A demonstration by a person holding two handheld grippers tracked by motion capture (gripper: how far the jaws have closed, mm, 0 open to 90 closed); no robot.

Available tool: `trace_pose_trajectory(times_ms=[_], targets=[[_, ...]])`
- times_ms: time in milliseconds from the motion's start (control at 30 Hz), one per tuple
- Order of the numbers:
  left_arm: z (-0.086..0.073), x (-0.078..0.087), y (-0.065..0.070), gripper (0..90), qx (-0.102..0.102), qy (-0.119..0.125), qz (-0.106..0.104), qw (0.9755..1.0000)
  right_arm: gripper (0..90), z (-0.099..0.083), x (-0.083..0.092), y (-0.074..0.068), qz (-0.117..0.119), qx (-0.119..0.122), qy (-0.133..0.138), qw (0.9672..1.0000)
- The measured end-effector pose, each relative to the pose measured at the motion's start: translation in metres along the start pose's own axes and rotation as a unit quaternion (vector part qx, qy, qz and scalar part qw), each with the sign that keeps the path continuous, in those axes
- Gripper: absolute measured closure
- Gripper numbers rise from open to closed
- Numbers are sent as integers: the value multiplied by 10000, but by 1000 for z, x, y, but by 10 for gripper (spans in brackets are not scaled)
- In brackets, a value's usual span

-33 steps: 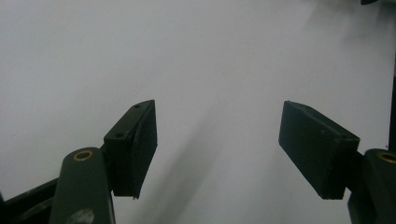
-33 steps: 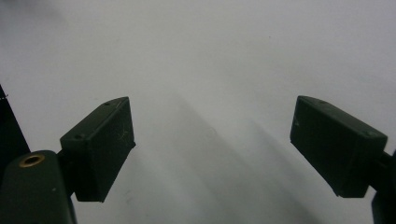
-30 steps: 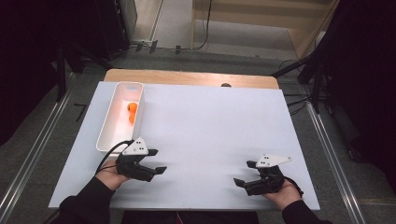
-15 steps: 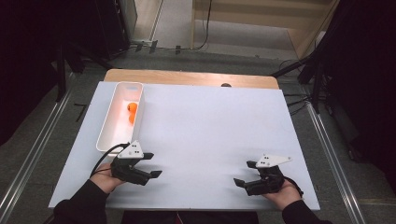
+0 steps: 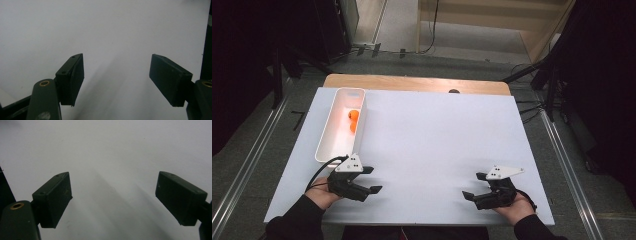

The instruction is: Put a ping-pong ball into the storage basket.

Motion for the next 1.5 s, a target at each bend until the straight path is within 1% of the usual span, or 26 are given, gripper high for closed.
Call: trace_pose_trajectory(times_ms=[167,267,633,1333,1400,1500], targets=[[-1,1,1,283,9,9,-4,10000,122,0,0,0,-1,5,-1,10000],[-3,0,0,283,8,-32,-1,10000,122,0,0,0,2,2,-4,10000],[-3,0,0,283,11,-20,2,10000,122,0,0,0,5,7,-5,10000],[-4,0,0,283,2,-90,6,10000,122,-1,0,0,-17,1,-20,10000],[-3,0,0,283,24,-45,-3,10000,122,-1,0,0,-19,2,-20,10000],[-3,0,0,283,6,-45,14,10000,122,-1,0,0,-21,6,-19,10000]])
Point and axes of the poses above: each handheld gripper's, and its own axes: x roughly backward along the jaws, z roughly out of its top, y roughly to its right, the point moved 9 cm from there along -x, roughly forward along the jaws, and after that the axes turned 5 degrees about z, right-handed, at the moved point
